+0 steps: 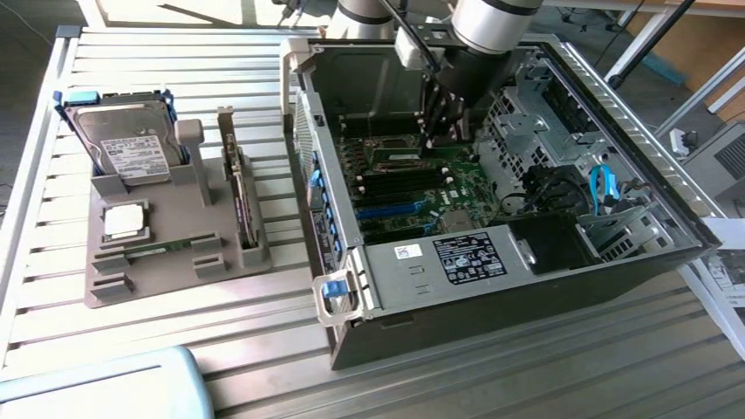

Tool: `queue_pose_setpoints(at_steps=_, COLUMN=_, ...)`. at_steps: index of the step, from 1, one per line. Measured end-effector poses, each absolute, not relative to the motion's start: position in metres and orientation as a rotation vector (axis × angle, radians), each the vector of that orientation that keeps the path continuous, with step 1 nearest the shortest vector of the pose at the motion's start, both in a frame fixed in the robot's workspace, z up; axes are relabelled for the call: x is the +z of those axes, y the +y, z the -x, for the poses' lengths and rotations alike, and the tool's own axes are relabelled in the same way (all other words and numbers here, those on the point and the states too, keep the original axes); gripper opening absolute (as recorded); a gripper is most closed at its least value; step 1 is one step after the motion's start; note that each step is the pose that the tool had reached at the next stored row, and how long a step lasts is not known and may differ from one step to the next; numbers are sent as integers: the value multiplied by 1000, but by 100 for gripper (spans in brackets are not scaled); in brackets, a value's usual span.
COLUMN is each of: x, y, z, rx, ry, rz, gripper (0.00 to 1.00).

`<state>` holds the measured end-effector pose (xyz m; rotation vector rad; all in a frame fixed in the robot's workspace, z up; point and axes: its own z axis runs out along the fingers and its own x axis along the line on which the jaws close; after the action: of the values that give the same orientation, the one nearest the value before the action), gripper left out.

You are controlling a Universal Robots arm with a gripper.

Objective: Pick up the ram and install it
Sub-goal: 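Insert the ram into the slot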

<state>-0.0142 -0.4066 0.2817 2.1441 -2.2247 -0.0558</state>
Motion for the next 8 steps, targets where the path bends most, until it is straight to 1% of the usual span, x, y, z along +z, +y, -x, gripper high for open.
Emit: queue_pose_setpoints(at_steps=8, x=267, y=-409, z=14, rx=-56, ry=-2231, rz=-2138, gripper=13)
